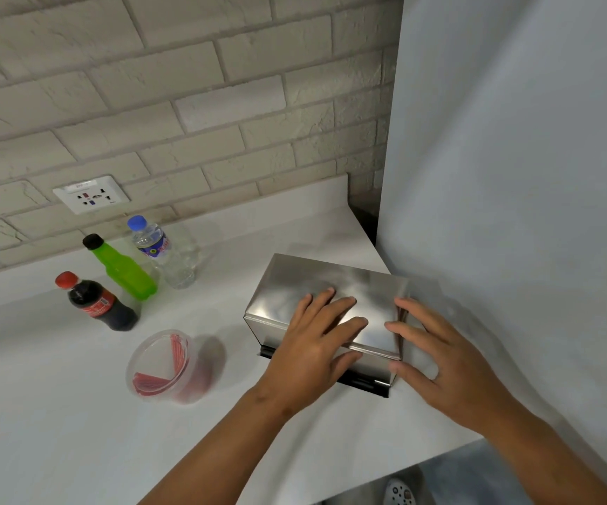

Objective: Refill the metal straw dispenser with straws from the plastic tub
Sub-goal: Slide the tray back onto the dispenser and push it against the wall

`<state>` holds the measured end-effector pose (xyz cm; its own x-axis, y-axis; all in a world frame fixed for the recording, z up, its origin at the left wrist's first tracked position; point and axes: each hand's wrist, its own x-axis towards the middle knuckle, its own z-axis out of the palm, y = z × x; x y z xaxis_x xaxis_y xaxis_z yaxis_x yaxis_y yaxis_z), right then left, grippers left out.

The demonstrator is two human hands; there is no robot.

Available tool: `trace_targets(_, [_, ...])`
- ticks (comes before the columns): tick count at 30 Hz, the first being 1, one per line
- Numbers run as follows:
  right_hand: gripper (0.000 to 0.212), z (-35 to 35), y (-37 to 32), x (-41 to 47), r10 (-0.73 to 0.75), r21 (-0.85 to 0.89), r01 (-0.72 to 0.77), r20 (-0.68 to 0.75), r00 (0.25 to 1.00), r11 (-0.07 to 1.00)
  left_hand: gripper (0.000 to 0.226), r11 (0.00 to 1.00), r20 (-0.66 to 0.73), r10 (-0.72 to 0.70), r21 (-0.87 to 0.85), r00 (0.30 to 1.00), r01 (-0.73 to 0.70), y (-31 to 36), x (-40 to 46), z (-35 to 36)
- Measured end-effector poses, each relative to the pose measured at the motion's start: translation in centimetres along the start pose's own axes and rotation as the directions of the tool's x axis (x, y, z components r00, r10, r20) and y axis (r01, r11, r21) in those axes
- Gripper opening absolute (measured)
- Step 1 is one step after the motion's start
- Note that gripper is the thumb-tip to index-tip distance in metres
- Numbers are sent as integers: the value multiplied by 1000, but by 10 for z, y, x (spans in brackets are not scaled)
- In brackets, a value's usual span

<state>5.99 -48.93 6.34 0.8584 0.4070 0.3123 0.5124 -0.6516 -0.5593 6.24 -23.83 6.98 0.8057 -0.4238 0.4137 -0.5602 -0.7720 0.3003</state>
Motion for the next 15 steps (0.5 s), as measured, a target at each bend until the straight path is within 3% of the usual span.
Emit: trace_targets(15, [48,1,1,-5,-18,17,18,-45,999,1000,45,1000,-6,10,6,1000,-10,0,3,4])
